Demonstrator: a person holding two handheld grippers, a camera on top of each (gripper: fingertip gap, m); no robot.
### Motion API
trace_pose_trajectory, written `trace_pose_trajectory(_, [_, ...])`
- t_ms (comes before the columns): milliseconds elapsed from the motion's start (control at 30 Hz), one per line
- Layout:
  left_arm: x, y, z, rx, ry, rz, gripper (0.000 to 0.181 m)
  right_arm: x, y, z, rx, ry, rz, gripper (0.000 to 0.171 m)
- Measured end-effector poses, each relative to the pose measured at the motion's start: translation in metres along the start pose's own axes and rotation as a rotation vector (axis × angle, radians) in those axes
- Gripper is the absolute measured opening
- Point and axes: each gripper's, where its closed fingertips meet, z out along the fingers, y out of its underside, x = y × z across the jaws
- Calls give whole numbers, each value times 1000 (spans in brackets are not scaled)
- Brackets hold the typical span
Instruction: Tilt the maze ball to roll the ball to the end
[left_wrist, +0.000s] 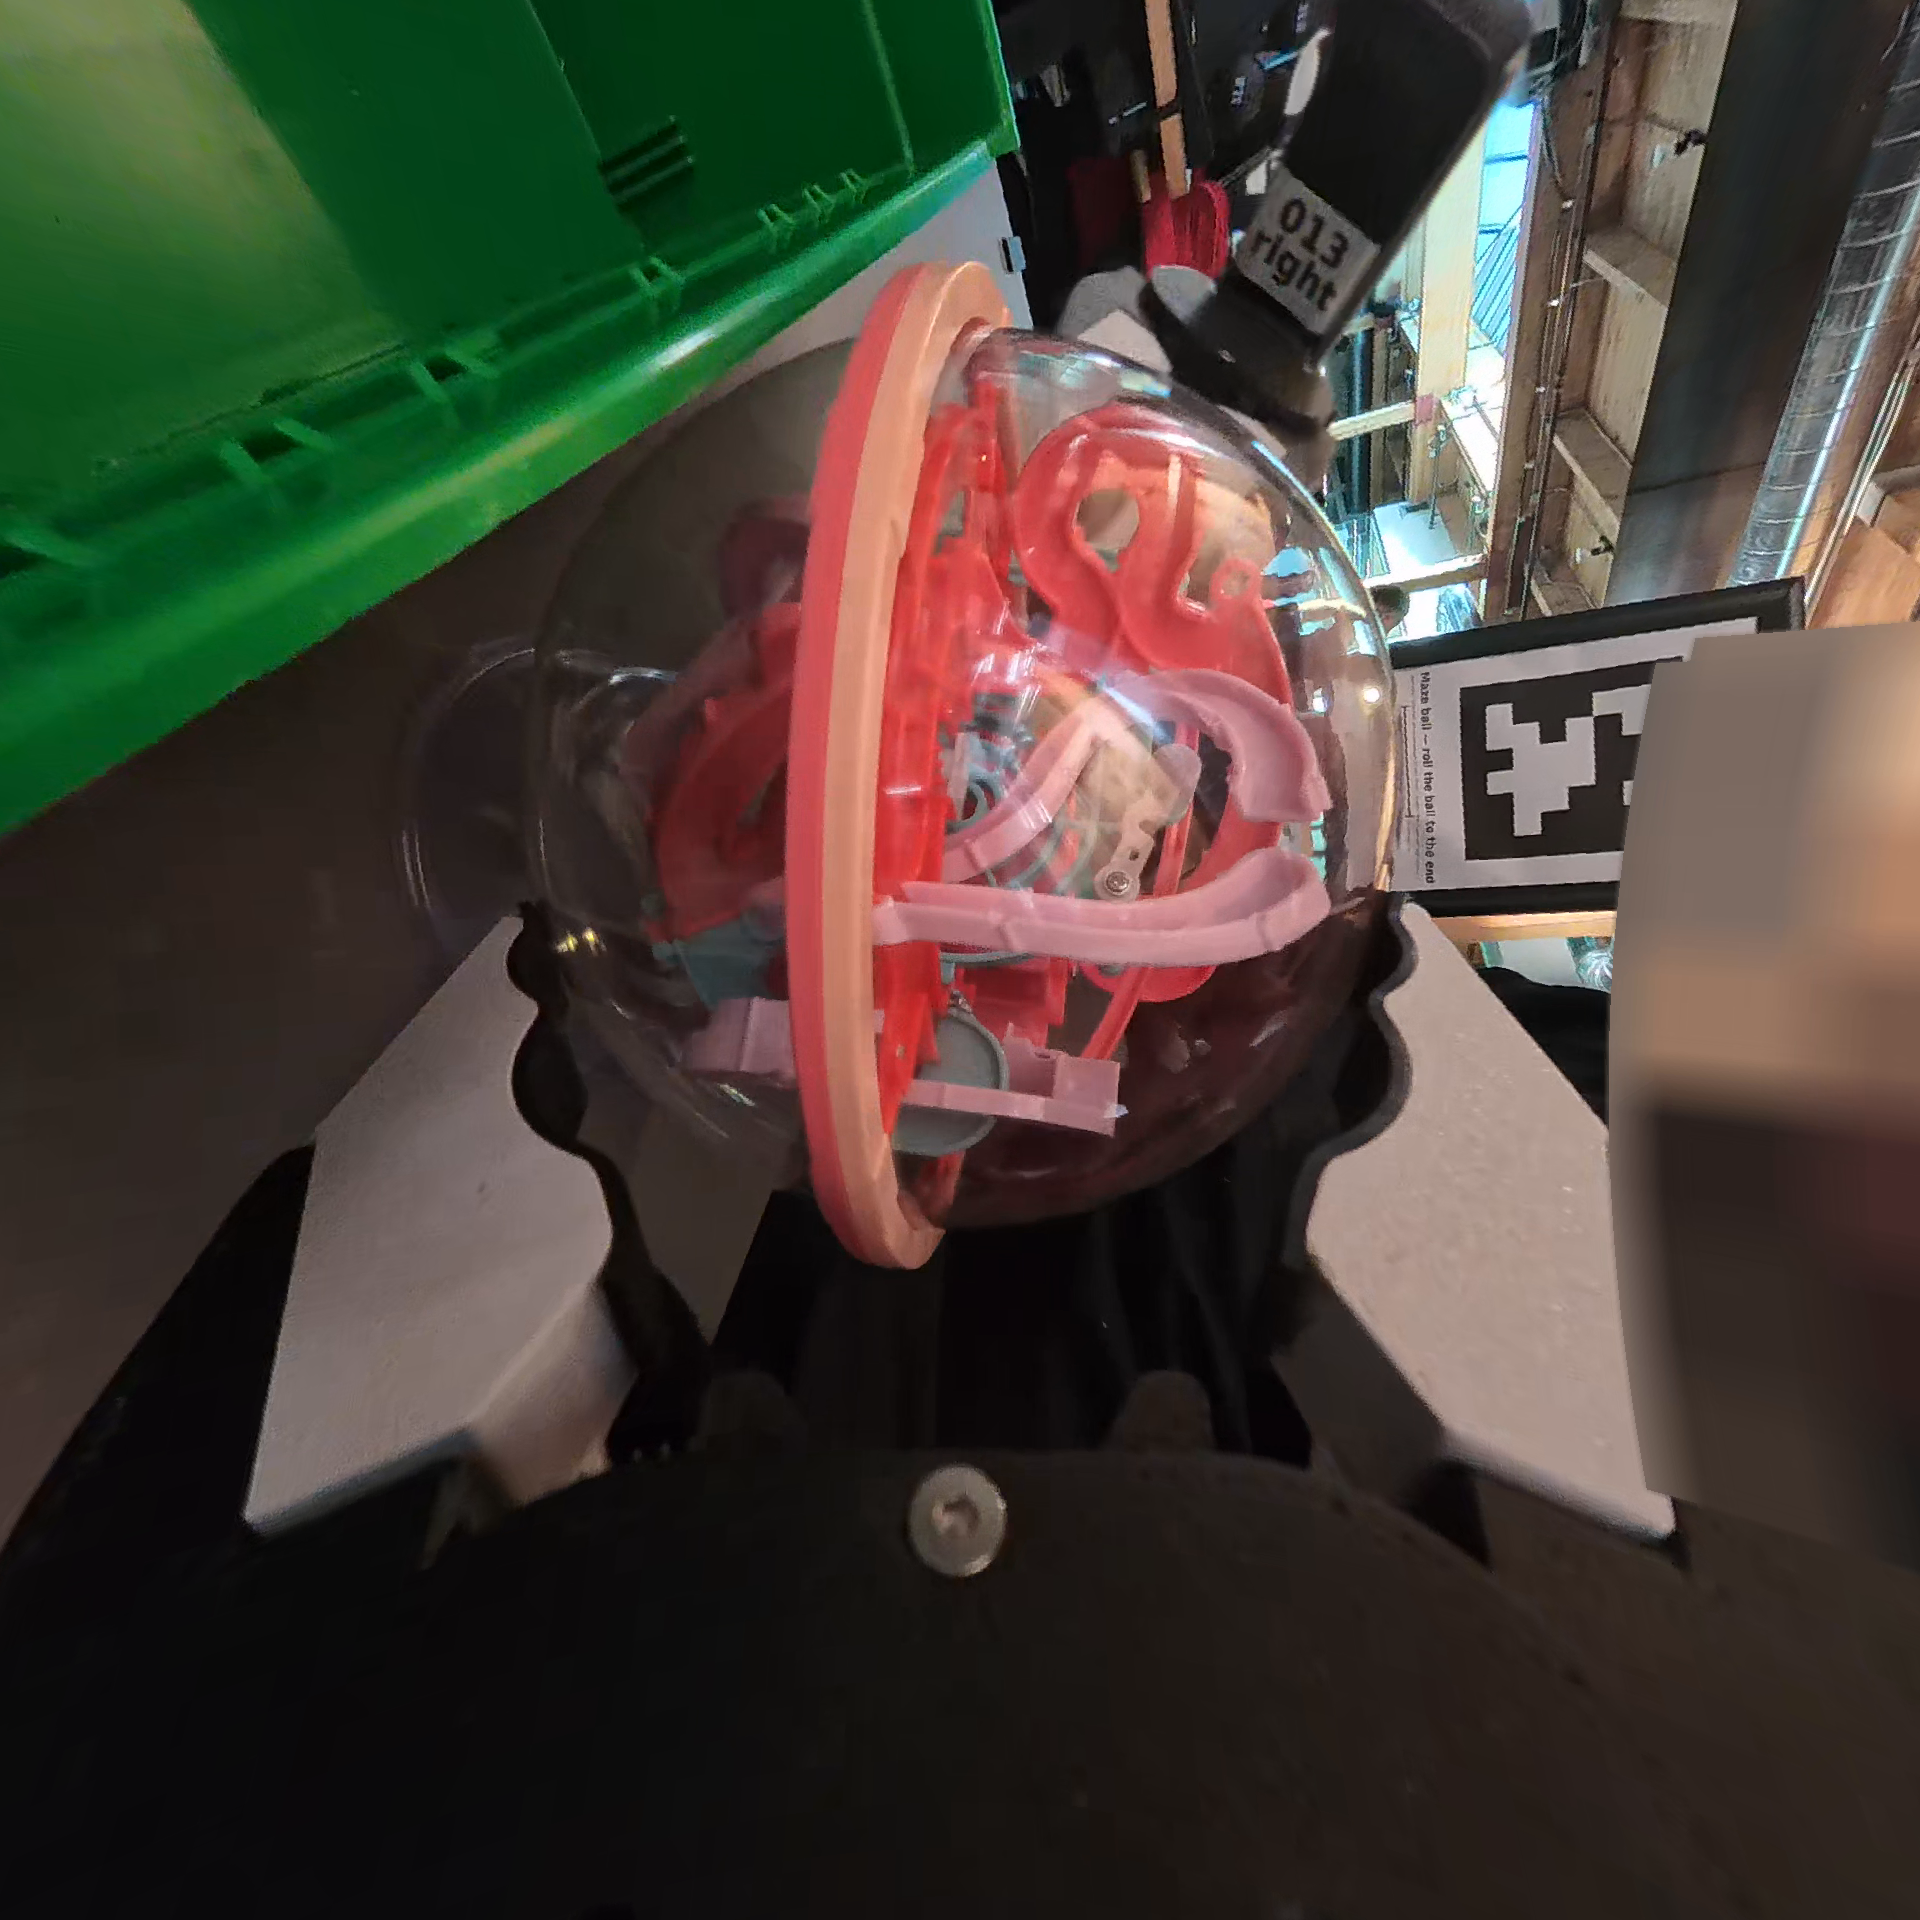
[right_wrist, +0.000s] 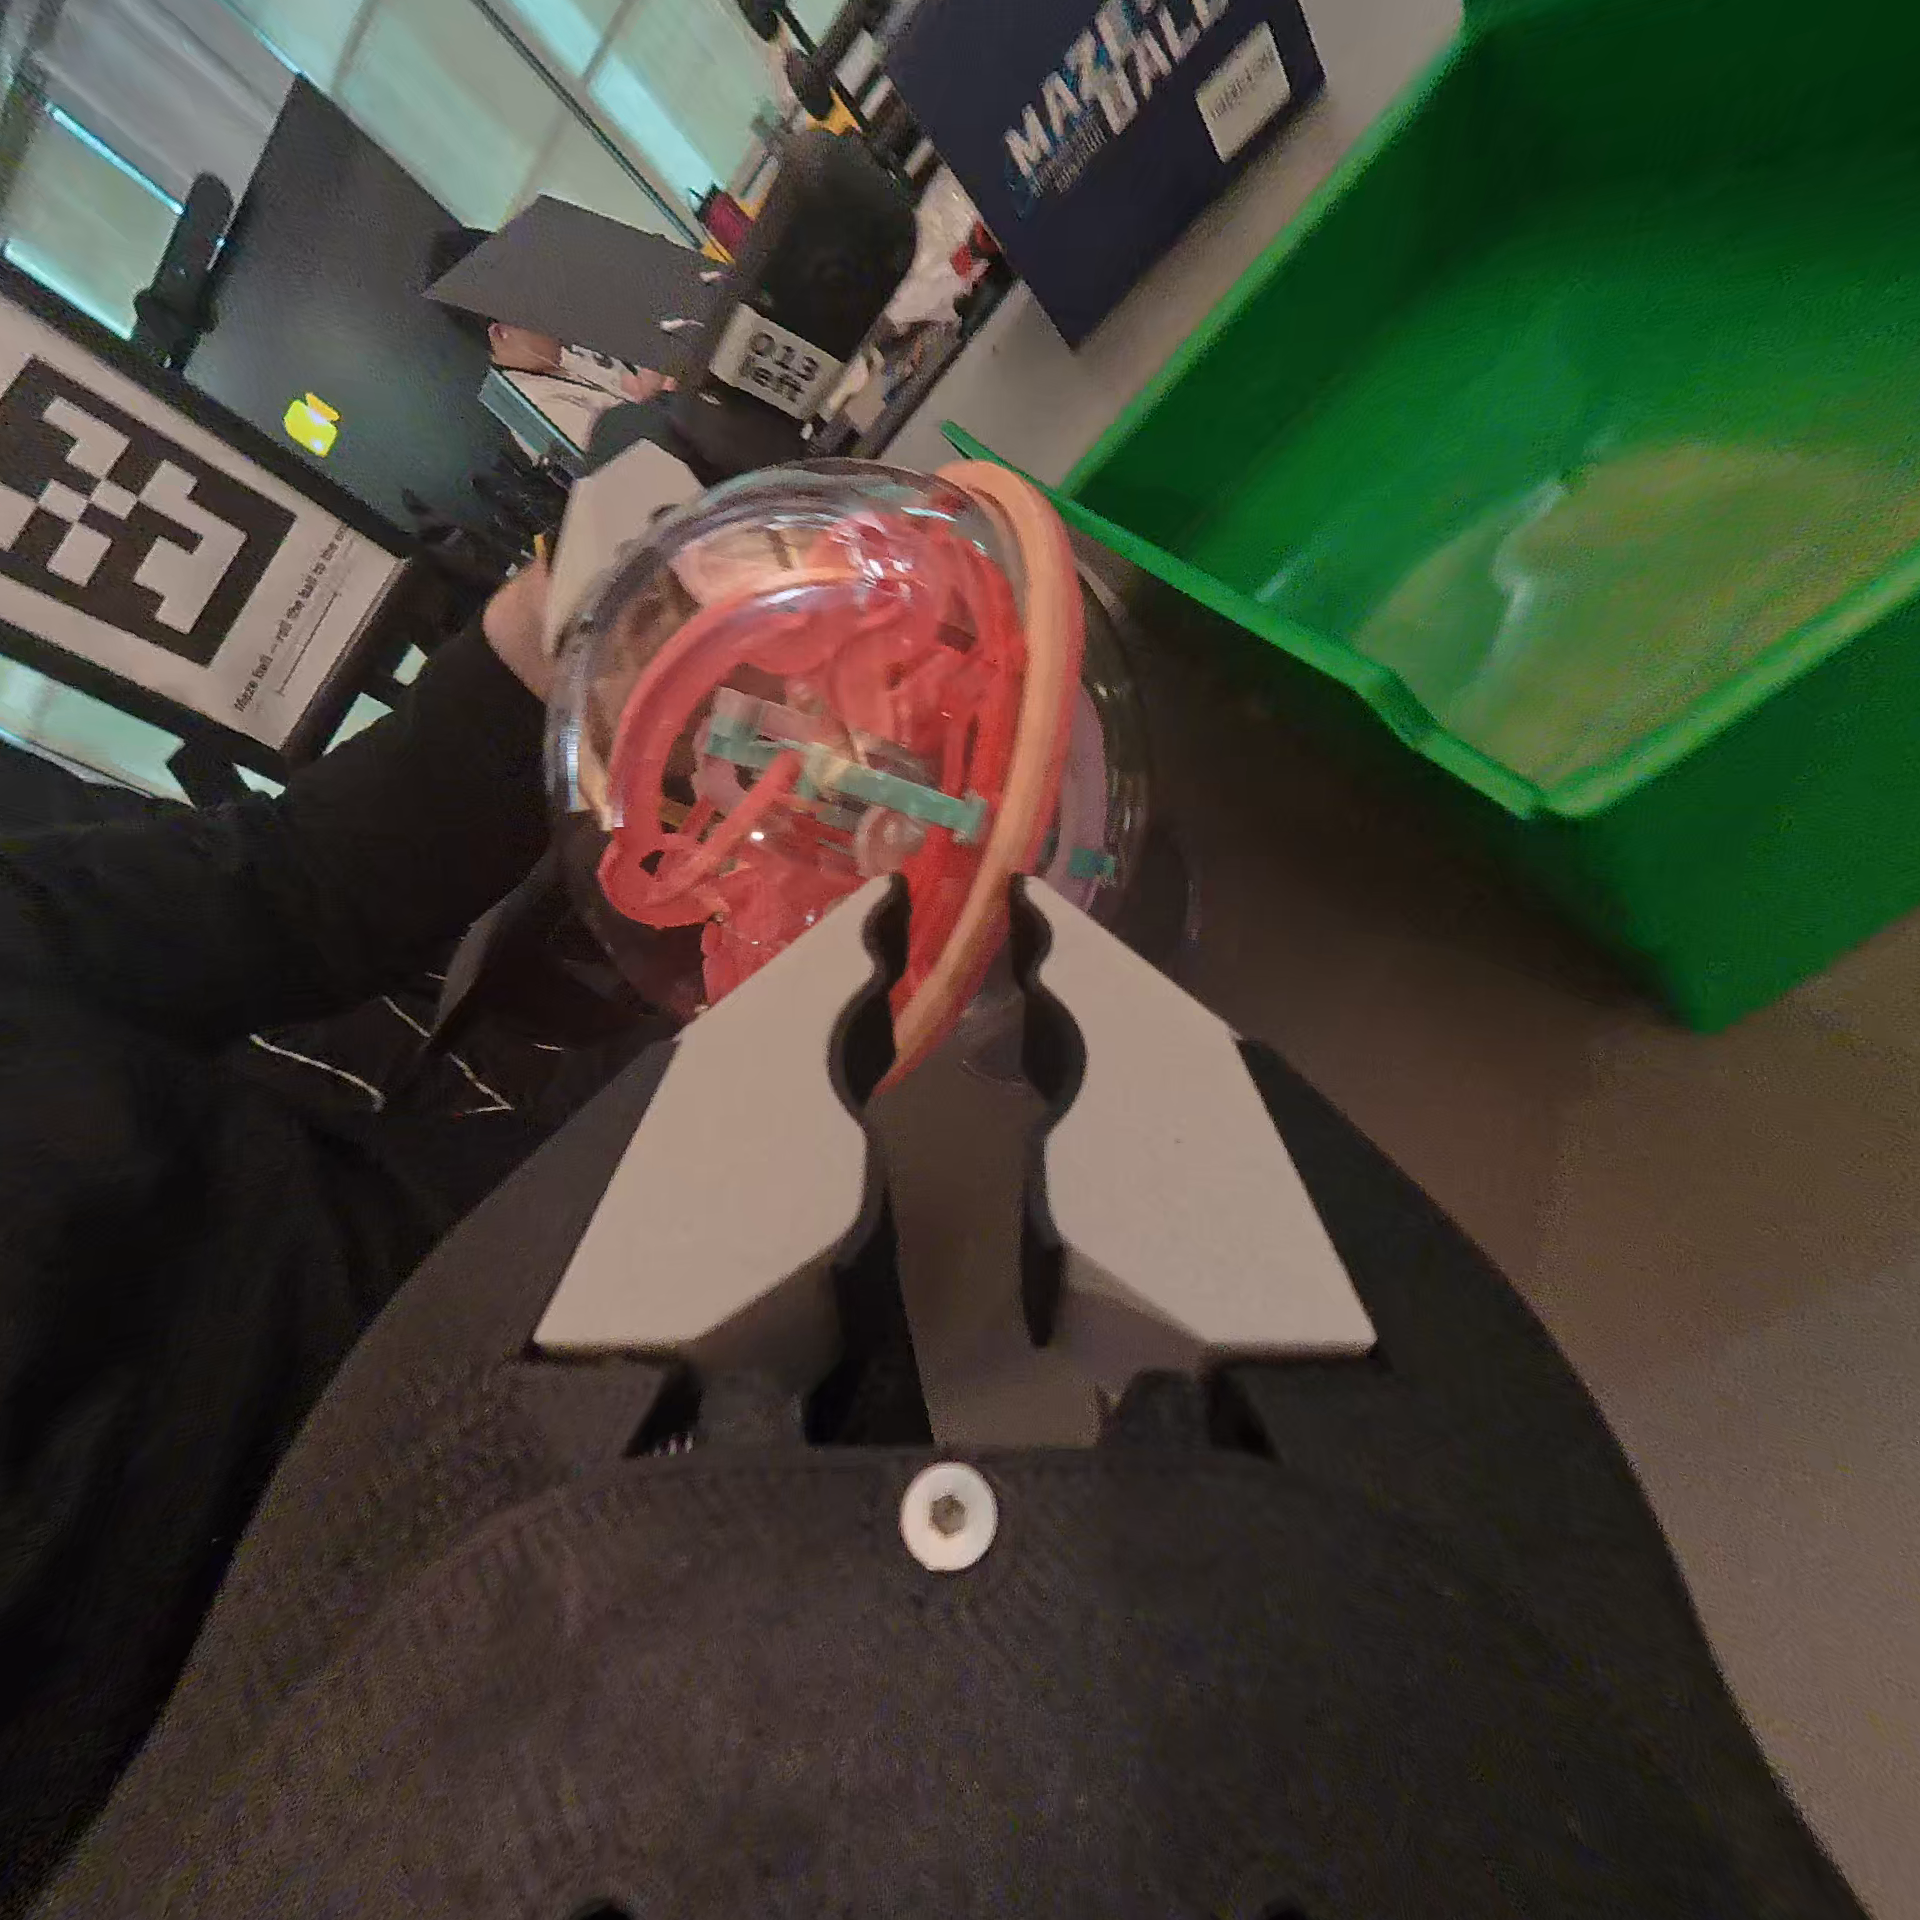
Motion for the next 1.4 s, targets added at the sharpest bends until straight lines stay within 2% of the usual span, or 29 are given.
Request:
trace_pose_trajectory(33, [0,0,0,6,1,2,144,-3,-2,-2,7,15,-47,25])
trace_pose_trajectory(267, [0,1,1,64,25,-25,145,-26,8,4,-82,106,-373,96])
trace_pose_trajectory(367, [1,3,4,69,23,-35,143,-26,15,14,-132,130,-448,117])
trace_pose_trajectory(833, [2,5,7,132,11,-54,144,-22,26,20,-178,24,-333,105])
trace_pose_trajectory(1033, [2,9,9,127,-20,16,145,-20,26,18,-168,5,-324,102])
trace_pose_trajectory(1233, [4,25,6,38,-147,187,151,-20,25,15,-151,19,-343,97])
trace_pose_trajectory(1400, [7,24,-19,25,-330,494,147,-25,25,18,-156,89,-532,120])
